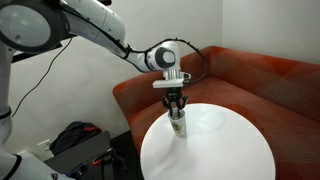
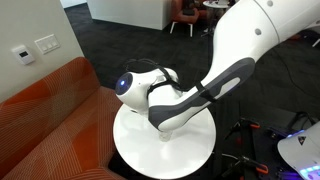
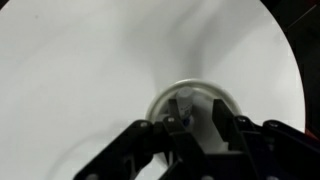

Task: Pick up the marker inside the white cup and place it on the table-top

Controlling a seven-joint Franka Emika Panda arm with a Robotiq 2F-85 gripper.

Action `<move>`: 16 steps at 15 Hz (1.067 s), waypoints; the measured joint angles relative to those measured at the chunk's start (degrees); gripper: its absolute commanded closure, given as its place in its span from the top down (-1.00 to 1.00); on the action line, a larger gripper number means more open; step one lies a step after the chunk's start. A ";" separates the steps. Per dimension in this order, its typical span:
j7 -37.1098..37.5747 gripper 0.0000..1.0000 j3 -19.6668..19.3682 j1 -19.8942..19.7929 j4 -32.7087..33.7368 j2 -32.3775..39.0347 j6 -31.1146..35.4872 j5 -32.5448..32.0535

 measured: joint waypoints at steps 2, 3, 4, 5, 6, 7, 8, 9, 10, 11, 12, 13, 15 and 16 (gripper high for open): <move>0.00 -0.18 0.00 -0.18 0.00 0.00 0.00 0.00; 0.00 -0.18 0.00 -0.30 0.00 0.00 0.00 0.00; 0.00 -0.19 -0.01 -0.43 0.00 0.01 -0.01 0.00; 0.00 -0.20 -0.01 -0.55 0.00 0.03 -0.01 0.00; 0.00 -0.19 -0.02 -0.65 0.00 0.05 -0.01 0.00; 0.00 -0.22 -0.03 -0.74 0.00 0.07 -0.01 0.00; 0.00 -0.24 -0.03 -0.82 0.00 0.11 -0.02 0.00; 0.00 -0.24 -0.03 -0.91 0.00 0.16 -0.02 0.00; 0.00 -0.28 -0.03 -0.98 0.00 0.22 -0.02 0.00; 0.00 -0.28 -0.03 -1.02 0.00 0.25 -0.03 0.00; 0.00 -0.28 -0.03 -1.03 0.00 0.28 -0.03 0.00; 0.00 -0.29 -0.03 -1.03 0.00 0.32 -0.04 0.00; 0.00 -0.45 -0.03 -1.03 -0.01 0.41 -0.04 0.00; 0.00 -0.62 -0.03 -1.03 -0.02 0.46 -0.04 0.00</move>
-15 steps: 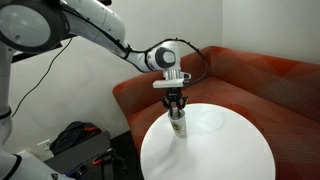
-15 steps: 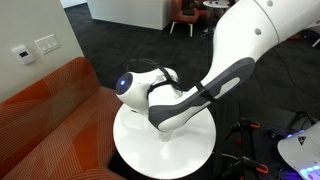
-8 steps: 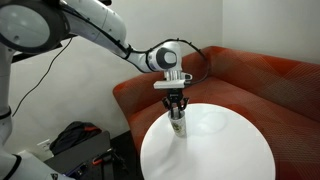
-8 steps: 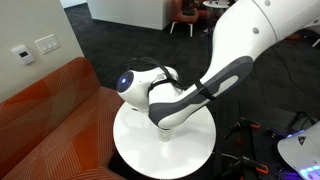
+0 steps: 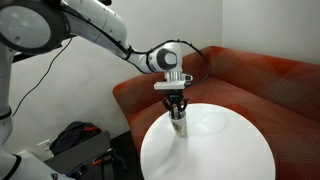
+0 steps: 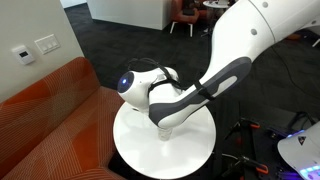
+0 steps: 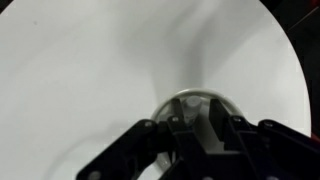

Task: Pick up the marker inside the white cup and place it on the table-top

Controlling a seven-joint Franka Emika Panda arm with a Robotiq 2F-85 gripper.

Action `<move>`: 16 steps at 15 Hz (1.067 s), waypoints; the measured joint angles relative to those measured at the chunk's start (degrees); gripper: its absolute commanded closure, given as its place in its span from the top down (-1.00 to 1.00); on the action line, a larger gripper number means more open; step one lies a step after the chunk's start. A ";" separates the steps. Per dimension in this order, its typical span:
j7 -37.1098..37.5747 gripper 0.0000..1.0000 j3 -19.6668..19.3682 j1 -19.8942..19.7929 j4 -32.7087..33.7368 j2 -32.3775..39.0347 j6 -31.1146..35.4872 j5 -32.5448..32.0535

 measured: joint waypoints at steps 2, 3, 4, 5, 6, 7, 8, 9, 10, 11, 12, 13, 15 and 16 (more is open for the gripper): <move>0.00 -0.89 0.00 0.00 -0.04 0.14 0.00 0.00; 0.00 -0.89 0.00 0.00 -0.02 0.14 -0.10 0.00; 0.00 -0.90 0.00 0.00 -0.02 0.15 -0.10 0.00; 0.00 -0.90 0.00 0.00 -0.02 0.15 -0.10 0.00; 0.00 -0.90 0.00 0.01 -0.02 0.15 -0.10 0.00; 0.00 -0.90 0.00 0.01 -0.02 0.15 -0.10 0.00; 0.00 -0.90 0.00 0.04 -0.02 0.15 -0.10 0.00; 0.00 -0.90 0.00 0.08 -0.02 0.15 -0.10 0.00; 0.00 -0.90 0.00 0.12 0.00 0.15 -0.11 0.00; 0.05 -0.90 0.00 0.20 0.10 0.14 -0.40 0.00; 0.06 -0.90 0.00 0.30 0.27 0.10 -0.90 0.00; 0.08 -0.90 0.00 0.44 0.46 0.01 -1.63 0.00; 0.11 -0.90 0.02 0.74 0.94 -0.45 -3.54 0.00; 0.16 -0.90 0.02 0.86 1.11 -0.85 -4.51 0.00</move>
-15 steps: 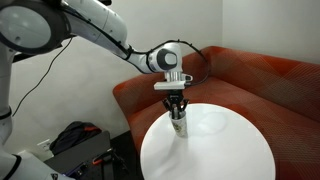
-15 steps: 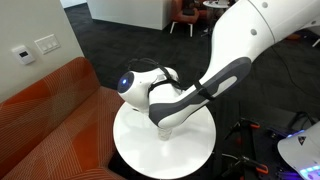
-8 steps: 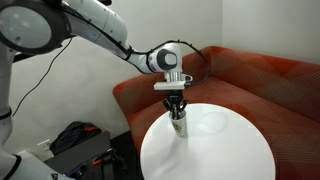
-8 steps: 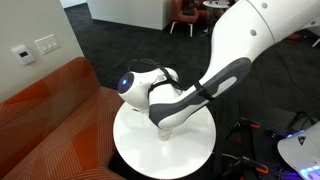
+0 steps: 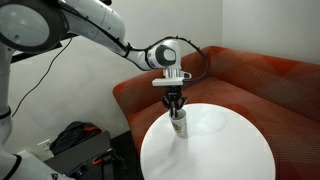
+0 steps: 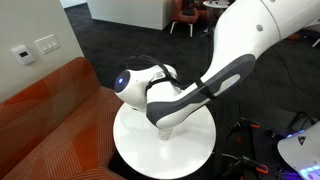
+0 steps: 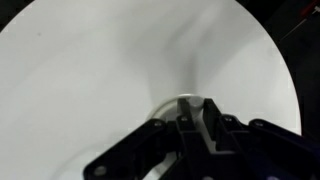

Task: Pick up the marker inside the white cup and place it on the table-top

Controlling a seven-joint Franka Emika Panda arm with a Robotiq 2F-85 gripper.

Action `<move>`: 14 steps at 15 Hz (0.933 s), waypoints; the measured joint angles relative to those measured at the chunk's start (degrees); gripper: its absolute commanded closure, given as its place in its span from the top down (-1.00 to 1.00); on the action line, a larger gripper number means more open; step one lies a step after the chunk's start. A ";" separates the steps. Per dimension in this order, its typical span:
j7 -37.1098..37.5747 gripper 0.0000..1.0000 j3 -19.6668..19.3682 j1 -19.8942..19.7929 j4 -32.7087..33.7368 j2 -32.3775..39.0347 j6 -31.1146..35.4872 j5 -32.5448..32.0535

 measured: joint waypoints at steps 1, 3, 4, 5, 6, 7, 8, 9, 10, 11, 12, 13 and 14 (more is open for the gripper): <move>0.02 -0.90 0.00 0.11 0.17 -0.54 -1.05 0.00; 0.06 -0.90 0.01 0.31 0.50 -1.82 -3.34 0.05; 0.06 -0.90 0.03 0.37 0.53 -2.66 -4.46 0.27; 0.06 -0.90 0.08 0.42 0.53 -3.58 -5.55 0.64; 0.06 -0.90 0.14 0.43 0.53 -4.52 -6.54 1.08; 0.06 -0.90 0.25 0.43 0.49 -5.51 -7.45 1.41; 0.06 -0.90 0.37 0.44 0.41 -6.55 -8.16 1.69; 0.06 -0.90 0.50 0.44 0.30 -7.65 -8.82 1.95; 0.06 -0.90 0.64 0.44 0.09 -8.82 -9.46 2.09; 0.06 -0.90 0.77 0.44 -0.26 -10.07 -9.95 2.13; 0.16 -0.90 0.81 0.46 -0.74 -11.35 -10.36 2.14; 0.35 -0.90 0.82 0.46 -1.26 -12.68 -10.79 2.14; 0.87 -0.90 0.81 0.44 -1.88 -14.07 -11.17 2.14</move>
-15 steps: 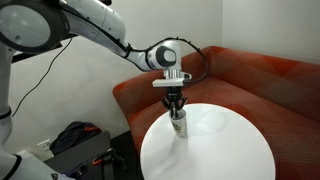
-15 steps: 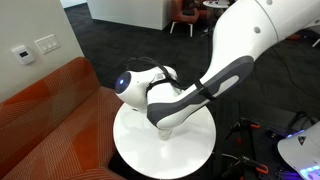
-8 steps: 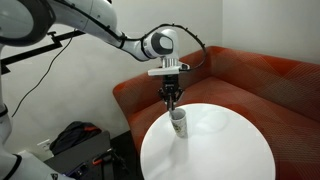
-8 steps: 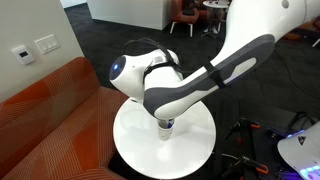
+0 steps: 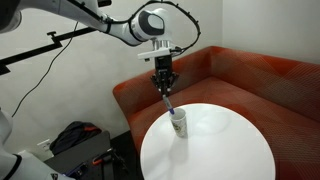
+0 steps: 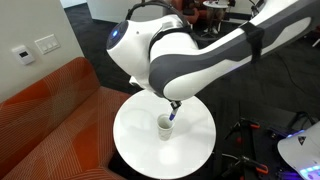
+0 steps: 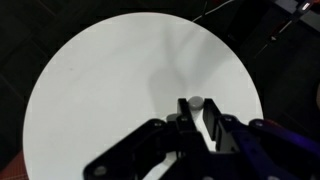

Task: Pick up the marker inside the white cup and place it on the table-top

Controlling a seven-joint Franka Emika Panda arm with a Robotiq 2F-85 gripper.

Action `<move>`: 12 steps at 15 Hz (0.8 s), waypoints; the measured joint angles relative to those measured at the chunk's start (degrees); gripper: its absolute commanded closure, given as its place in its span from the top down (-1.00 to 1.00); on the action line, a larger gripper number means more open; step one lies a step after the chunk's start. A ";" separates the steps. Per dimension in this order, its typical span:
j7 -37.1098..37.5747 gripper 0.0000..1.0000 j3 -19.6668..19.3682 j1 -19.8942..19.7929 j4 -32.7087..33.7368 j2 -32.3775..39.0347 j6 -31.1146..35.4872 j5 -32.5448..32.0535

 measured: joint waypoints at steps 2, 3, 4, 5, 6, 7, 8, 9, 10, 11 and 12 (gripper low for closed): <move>1.46 -0.90 -0.08 -0.03 -1.41 -2.71 -0.41 0.00; 2.35 -0.90 -0.16 -0.06 -2.21 -4.05 -0.43 0.00; 3.53 -0.90 -0.32 -0.09 -3.01 -5.31 -0.43 0.00; 4.81 -0.90 -0.53 -0.17 -3.86 -6.48 -0.43 0.00; 6.16 -0.90 -0.77 -0.32 -4.65 -7.49 -0.43 0.00; 7.77 -0.90 -1.04 -0.56 -5.43 -8.29 -0.43 0.00; 9.63 -0.90 -1.45 -0.80 -6.18 -8.93 -0.43 0.00; 11.27 -0.90 -1.95 -1.00 -6.82 -9.30 -0.41 0.00; 12.79 -0.90 -2.41 -1.36 -7.41 -9.50 -0.36 0.00; 13.78 -0.90 -2.82 -1.73 -7.93 -9.53 -0.02 0.01; 14.16 -0.90 -3.22 -2.15 -8.51 -9.52 0.73 0.13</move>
